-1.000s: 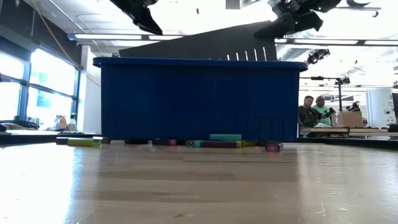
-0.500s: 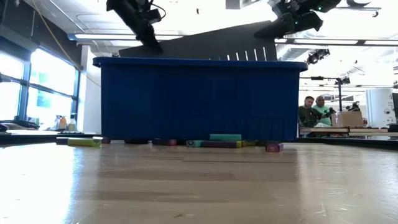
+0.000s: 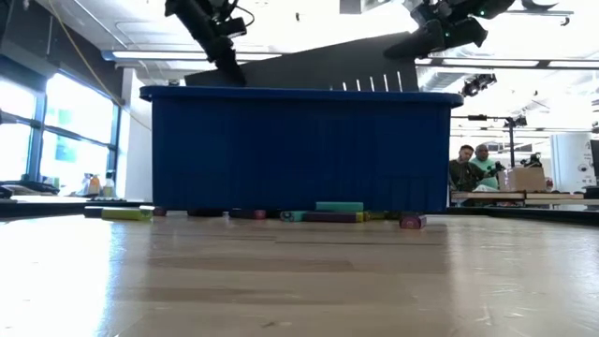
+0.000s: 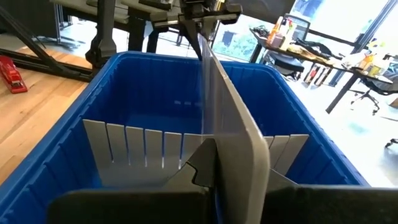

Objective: Sort blocks

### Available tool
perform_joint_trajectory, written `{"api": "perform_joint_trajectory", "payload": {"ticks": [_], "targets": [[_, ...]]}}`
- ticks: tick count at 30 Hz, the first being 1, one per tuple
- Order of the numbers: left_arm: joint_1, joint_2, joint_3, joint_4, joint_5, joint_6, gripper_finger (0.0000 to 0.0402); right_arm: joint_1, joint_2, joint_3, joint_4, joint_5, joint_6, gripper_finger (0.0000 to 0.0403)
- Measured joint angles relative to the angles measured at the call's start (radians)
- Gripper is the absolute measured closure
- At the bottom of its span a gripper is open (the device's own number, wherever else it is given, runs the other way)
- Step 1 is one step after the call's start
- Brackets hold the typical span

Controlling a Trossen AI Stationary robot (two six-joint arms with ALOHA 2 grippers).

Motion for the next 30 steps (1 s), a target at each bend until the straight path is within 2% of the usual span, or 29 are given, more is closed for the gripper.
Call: {"api": "perform_joint_trajectory", "payload": {"ticks": [14,30], "targets": [[-0.038,-0.002,0.189,-0.068,-0.009,0.015,0.0401,0.002,-0.001,-0.001,-0.047,0.023,0.011,0.0403],[-0.052,-0.002,0.205,-0.067,0.016,0.023,0.0401,0.007,-0.006,-0.001,-0.048,0.078,0.023,0.0403]]}}
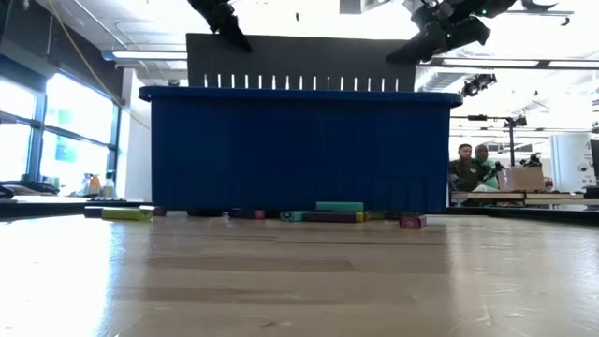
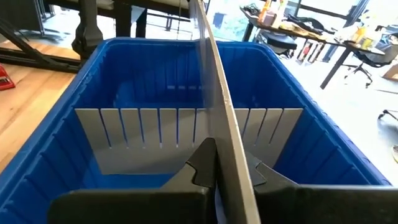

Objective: Sort blocks

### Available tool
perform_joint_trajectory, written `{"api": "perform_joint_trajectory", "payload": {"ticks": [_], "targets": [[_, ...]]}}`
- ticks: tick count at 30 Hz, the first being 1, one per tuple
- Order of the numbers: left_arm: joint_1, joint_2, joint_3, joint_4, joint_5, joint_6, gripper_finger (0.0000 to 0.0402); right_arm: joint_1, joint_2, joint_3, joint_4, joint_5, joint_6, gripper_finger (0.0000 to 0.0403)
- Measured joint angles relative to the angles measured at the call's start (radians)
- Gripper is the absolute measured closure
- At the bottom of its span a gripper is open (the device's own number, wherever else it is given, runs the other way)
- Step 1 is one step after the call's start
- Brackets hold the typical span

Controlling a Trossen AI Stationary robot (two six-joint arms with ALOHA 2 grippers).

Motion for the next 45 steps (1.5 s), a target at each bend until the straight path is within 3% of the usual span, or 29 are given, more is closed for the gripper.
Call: {"api": "perform_joint_trajectory", "payload": {"ticks": [10,16,45], "targets": [[-0.007,-0.003,0.0,0.001,0.087,0.018,0.0401,0.003,-0.03,0.0,0.001,-0.046,0.024,0.0403],[-0.009,-0.001,0.0,0.019,0.209,0.017,0.0401,0.002,-0.031,0.0,0.001,-0.069,0.026,0.0403],[-0.008,-0.056,0.0,0.001,0.181,-0.027,0.0401,-0.003,-0.029,0.0,-0.021,-0.068,0.025,0.0403]]}}
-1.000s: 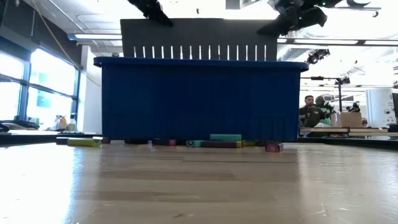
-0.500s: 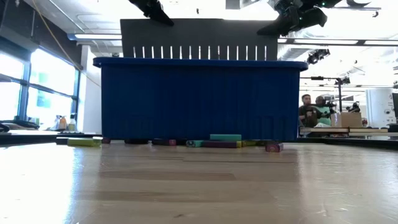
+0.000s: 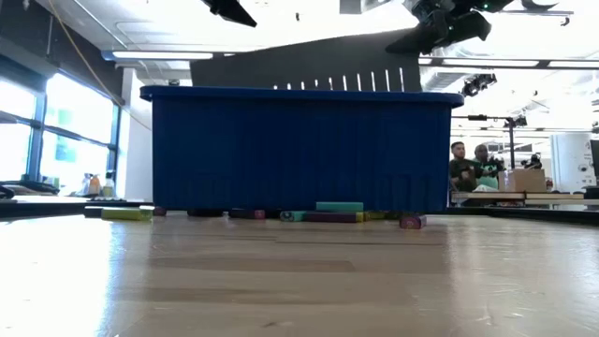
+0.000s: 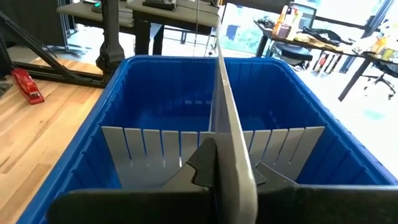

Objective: Sort blocks

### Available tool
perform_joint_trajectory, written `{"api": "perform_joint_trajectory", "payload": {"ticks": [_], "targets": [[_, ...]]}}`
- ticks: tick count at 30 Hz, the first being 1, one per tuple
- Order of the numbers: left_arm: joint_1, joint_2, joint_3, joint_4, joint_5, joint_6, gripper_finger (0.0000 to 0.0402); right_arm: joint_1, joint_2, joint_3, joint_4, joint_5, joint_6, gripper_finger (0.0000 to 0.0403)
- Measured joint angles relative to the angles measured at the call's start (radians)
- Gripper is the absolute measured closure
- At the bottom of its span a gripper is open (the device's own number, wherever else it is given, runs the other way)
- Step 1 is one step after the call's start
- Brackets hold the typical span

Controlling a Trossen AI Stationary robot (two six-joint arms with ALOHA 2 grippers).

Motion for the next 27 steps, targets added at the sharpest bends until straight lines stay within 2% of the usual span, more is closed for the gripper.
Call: {"api": "perform_joint_trajectory", "payload": {"ticks": [6,11,21,27], "targets": [[0.002,0.0,0.0,-0.001,-0.009,0.0,0.0401,0.0,0.001,0.0,-0.002,-0.001,0.0,0.0403],[0.025,0.001,0.0,-0.045,-0.084,-0.028,0.0391,0.0,0.001,0.0,-0.015,-0.006,-0.005,0.0403],[0.15,-0.023,0.0,-0.212,-0.093,-0.05,0.0287,-0.003,0.0,0.0,-0.017,-0.006,-0.009,0.0403],[0.185,-0.035,-0.001,-0.321,-0.093,-0.05,0.0248,-0.003,0.0,0.0,-0.017,-0.006,-0.011,0.0403]]}}
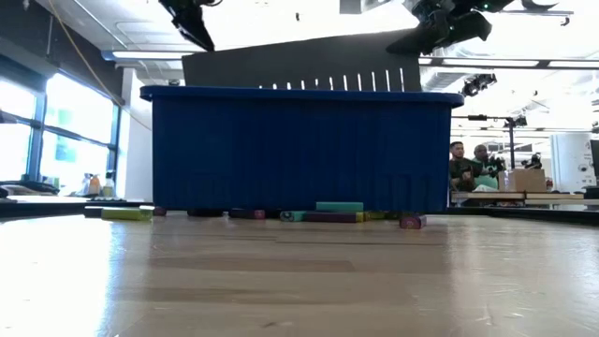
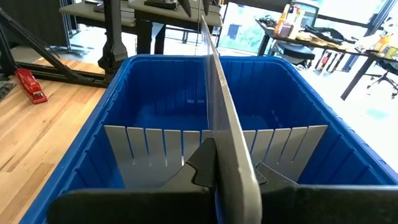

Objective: Sort blocks

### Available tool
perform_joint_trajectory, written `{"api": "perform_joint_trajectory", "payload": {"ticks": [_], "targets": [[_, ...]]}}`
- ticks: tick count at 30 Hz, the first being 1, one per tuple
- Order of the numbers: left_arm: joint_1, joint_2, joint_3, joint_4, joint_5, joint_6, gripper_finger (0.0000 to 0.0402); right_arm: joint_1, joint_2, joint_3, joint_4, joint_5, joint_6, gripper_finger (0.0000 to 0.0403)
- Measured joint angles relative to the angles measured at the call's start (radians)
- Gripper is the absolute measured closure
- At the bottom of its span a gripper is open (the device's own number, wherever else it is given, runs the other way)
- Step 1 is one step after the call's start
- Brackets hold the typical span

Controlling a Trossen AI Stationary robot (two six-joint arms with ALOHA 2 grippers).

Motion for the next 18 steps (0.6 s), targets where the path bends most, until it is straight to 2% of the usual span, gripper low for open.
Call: {"api": "perform_joint_trajectory", "payload": {"ticks": [2,7,18], "targets": [[0.0,-0.009,0.0,-0.018,-0.008,0.0,0.0244,0.0,0.0,0.0,0.001,0.0,0.0,0.0403],[0.001,-0.008,0.0,-0.052,-0.165,-0.015,0.0243,0.0,0.0,0.0,0.001,0.0,0.0,0.0403],[0.004,0.045,0.0,-0.066,-0.25,-0.044,0.0243,0.0,-0.001,0.0,-0.006,0.0,-0.005,0.0403]]}}
